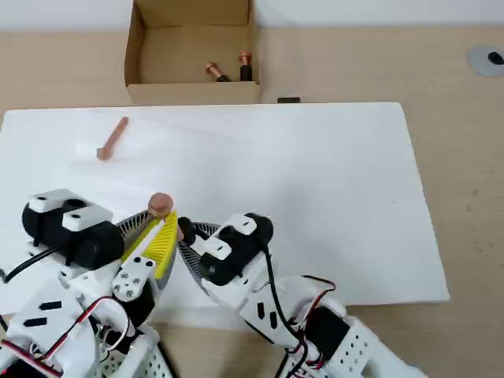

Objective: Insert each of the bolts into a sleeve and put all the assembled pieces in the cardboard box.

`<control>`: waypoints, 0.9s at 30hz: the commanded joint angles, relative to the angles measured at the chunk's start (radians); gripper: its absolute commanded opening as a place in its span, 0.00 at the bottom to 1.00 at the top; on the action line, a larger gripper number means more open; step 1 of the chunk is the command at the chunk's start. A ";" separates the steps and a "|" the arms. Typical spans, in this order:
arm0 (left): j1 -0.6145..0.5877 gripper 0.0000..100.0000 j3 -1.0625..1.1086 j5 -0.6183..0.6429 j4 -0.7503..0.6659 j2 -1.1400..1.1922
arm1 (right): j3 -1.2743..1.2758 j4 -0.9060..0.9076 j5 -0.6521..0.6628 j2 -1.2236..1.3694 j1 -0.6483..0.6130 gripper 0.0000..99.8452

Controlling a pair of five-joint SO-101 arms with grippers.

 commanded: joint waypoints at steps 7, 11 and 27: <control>0.012 0.00 0.028 0.000 0.000 -0.002 | -0.002 0.002 -0.003 -0.093 -0.005 0.01; 0.011 0.00 0.018 0.002 -0.049 -0.007 | -0.002 0.002 -0.003 -0.093 -0.005 0.01; -0.152 0.01 0.129 -0.003 -0.187 -0.007 | -0.002 -0.011 0.000 -0.094 0.002 0.01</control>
